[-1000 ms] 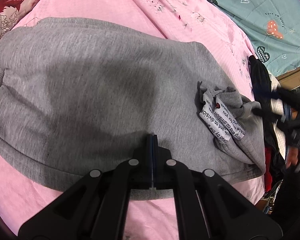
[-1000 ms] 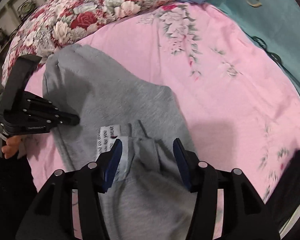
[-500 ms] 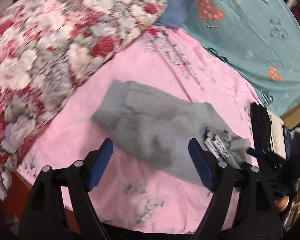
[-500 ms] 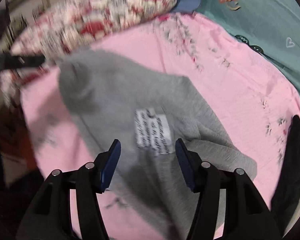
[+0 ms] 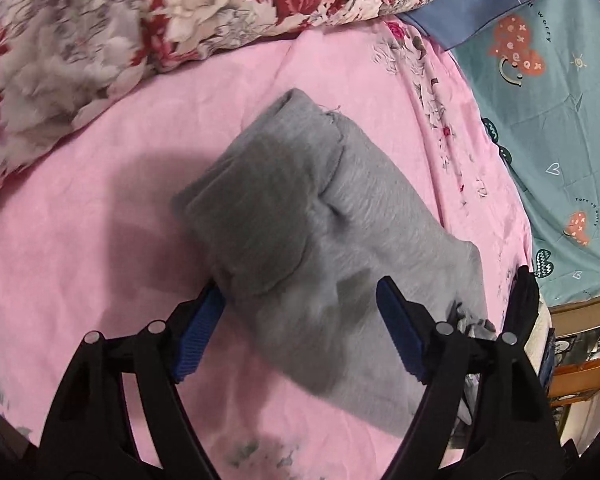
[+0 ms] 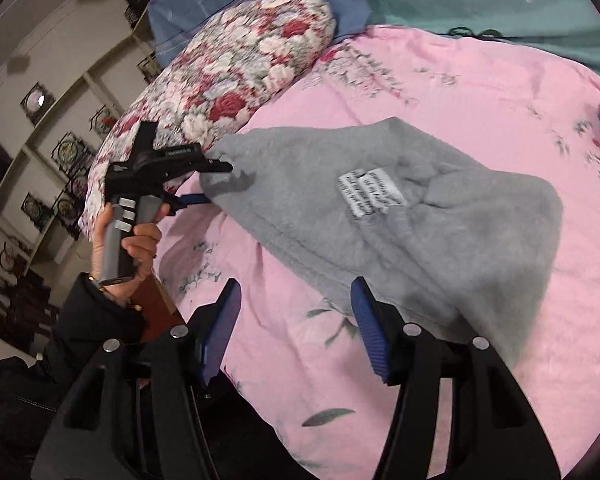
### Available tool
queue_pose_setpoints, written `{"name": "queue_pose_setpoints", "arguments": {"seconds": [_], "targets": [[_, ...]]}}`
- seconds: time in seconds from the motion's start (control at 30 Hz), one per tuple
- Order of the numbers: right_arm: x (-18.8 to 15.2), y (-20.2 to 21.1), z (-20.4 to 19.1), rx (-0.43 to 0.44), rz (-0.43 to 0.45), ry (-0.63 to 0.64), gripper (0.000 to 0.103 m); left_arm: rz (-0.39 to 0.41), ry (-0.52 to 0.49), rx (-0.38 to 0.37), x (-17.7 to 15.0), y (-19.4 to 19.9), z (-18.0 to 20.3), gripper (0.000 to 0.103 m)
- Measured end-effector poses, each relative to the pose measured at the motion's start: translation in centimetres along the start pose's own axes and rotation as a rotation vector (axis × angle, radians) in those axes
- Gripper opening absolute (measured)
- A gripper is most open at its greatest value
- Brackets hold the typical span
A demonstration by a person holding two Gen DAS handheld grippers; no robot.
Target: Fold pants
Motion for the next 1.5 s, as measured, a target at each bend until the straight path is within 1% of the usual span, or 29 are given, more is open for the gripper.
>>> {"name": "queue_pose_setpoints", "arguments": {"seconds": [0.07, 0.13, 0.2, 0.23, 0.27, 0.3, 0.43, 0.53, 0.63, 0.7, 0.73, 0.77, 0.8, 0.9, 1.0, 1.03, 1.1, 1.17, 1.2, 1.27, 1.33, 1.43, 1.47, 1.5], "targets": [[-0.3, 0.6, 1.0, -0.016, 0.016, -0.041, 0.059, -0.001, 0.013, -0.020, 0.4, -0.6, 0.4, 0.088], [-0.6, 0.5, 1.8, -0.016, 0.011, -0.082, 0.059, 0.006, 0.024, -0.053, 1.2, -1.2, 0.9, 0.091], [-0.8, 0.2, 2.4, -0.020, -0.007, -0.113, 0.059, 0.031, 0.014, -0.041, 1.9, -1.9, 1.2, 0.090], [-0.9, 0.0, 2.4, -0.027, -0.018, -0.118, 0.059, 0.048, 0.002, -0.013, 2.1, -2.0, 1.4, 0.084], [-1.0, -0.2, 2.4, -0.032, -0.024, -0.116, 0.059, 0.060, -0.015, 0.025, 2.3, -2.2, 1.5, 0.057], [-1.0, -0.4, 2.2, -0.033, -0.031, -0.110, 0.059, 0.047, -0.035, 0.040, 2.2, -2.7, 1.7, 0.048], [-0.2, -1.8, 1.2, -0.043, -0.065, -0.074, 0.059, 0.095, -0.048, 0.031, 2.3, -2.2, 1.7, 0.040], [2.8, -3.8, 0.1, -0.038, -0.095, -0.017, 0.059, 0.107, -0.052, 0.009, 2.2, -1.6, 1.8, 0.038], [6.8, -8.7, -0.1, -0.053, -0.179, 0.017, 0.059, 0.102, -0.044, -0.022, 2.0, -1.2, 1.6, 0.036], [8.8, -12.0, -0.3, -0.056, -0.211, 0.032, 0.057, 0.092, -0.030, -0.046, 2.0, -1.0, 1.4, 0.035], [10.1, -13.8, -0.1, -0.069, -0.211, 0.032, 0.044, 0.089, -0.028, -0.057, 2.0, -0.8, 1.4, 0.034], [10.9, -15.1, 0.2, -0.082, -0.217, 0.028, 0.020, 0.087, -0.031, -0.064, 2.0, -0.6, 1.4, 0.034], [11.7, -16.6, 0.5, -0.103, -0.227, 0.021, 0.013, 0.087, -0.036, -0.069, 1.9, -0.4, 1.5, 0.034], [13.6, -20.0, 1.7, -0.173, -0.234, 0.001, 0.012, 0.080, -0.047, -0.084, 1.9, -0.2, 1.6, 0.034], [12.8, -23.6, 3.5, -0.220, -0.313, -0.045, 0.012, 0.067, -0.054, -0.091, 2.0, -0.2, 1.6, 0.033], [12.8, -24.1, 3.8, -0.223, -0.289, -0.051, 0.010, 0.063, -0.056, -0.089, 2.1, -0.3, 1.6, 0.033], [13.2, -23.9, 3.7, -0.221, -0.273, -0.046, 0.010, 0.060, -0.056, -0.091, 2.2, -0.3, 1.6, 0.033], [13.2, -23.4, 3.6, -0.203, -0.280, -0.051, 0.011, 0.060, -0.053, -0.105, 2.3, -0.1, 1.8, 0.033], [13.0, -22.8, 3.4, -0.181, -0.295, -0.065, 0.011, 0.062, -0.059, -0.109, 2.3, 0.1, 1.9, 0.033], [11.8, -21.3, 2.4, -0.122, -0.318, -0.071, 0.011, 0.071, -0.076, -0.116, 2.2, 0.6, 2.3, 0.031], [10.0, -20.1, 1.3, -0.097, -0.339, -0.041, 0.011, 0.086, -0.098, -0.127, 2.1, 1.2, 2.9, 0.030], [7.1, -20.0, 1.0, -0.127, -0.375, -0.031, 0.012, 0.113, -0.146, -0.124, 2.0, 1.9, 4.3, 0.028], [6.5, -20.5, 1.2, -0.126, -0.372, -0.036, 0.012, 0.118, -0.167, -0.117, 1.9, 2.0, 4.8, 0.027], [6.4, -20.6, 1.2, -0.131, -0.344, -0.029, 0.012, 0.129, -0.191, -0.097, 1.8, 2.2, 5.4, 0.027]]}}
Point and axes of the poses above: each gripper's, at about its wrist camera, not at the fingertips, and y roughly against the way its jaws point, z to its right, x to its top, the point moved 8 cm from there along -y, roughly the way its jaws point, and after that the axes turned 2 degrees about -x, right-handed, at the moved point
